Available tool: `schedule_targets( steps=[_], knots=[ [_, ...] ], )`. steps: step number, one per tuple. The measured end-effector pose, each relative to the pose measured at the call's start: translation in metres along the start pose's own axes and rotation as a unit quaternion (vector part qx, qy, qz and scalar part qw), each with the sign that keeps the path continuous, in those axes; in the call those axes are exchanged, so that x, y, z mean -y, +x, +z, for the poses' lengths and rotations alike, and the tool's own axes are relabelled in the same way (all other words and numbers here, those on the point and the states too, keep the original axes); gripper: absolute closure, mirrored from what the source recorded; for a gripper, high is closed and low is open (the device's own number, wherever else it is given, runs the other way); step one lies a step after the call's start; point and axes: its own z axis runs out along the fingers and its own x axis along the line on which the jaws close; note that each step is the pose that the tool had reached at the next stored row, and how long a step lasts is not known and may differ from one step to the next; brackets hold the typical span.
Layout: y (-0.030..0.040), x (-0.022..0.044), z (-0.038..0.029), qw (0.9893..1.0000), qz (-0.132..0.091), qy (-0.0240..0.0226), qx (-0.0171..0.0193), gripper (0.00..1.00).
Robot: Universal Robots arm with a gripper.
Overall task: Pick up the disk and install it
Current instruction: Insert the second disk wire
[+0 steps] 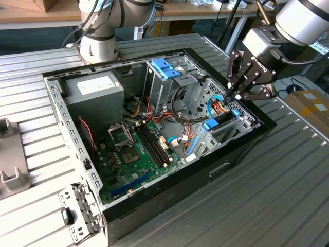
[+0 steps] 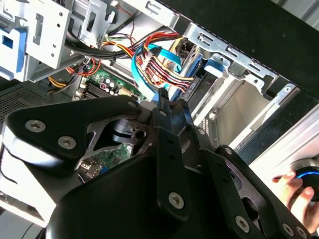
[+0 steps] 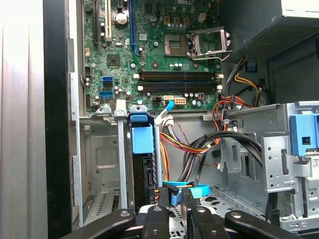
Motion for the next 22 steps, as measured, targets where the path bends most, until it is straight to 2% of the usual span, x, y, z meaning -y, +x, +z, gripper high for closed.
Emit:
schedule_targets(
  steps=[3,7,12,13,14,22],
  knots=[
    [0.0001,0.0001,0.0004,1.0,0.0,0.0,0.0002,0.75],
    [0.0008,0.0003,0.0051,1.0,0.0,0.0,0.0001,0.75],
    [0.0009,0.0003,0.0055,1.0,0.0,0.0,0.0002,0.76],
    [0.0009,0.0003,0.0055,1.0,0.0,0.0,0.0001,0.83],
    [0.0009,0.0003,0.0055,1.0,0.0,0.0,0.0001,0.84],
    [0.0009,0.0004,0.0058,1.0,0.0,0.0,0.0001,0.84]
  ],
)
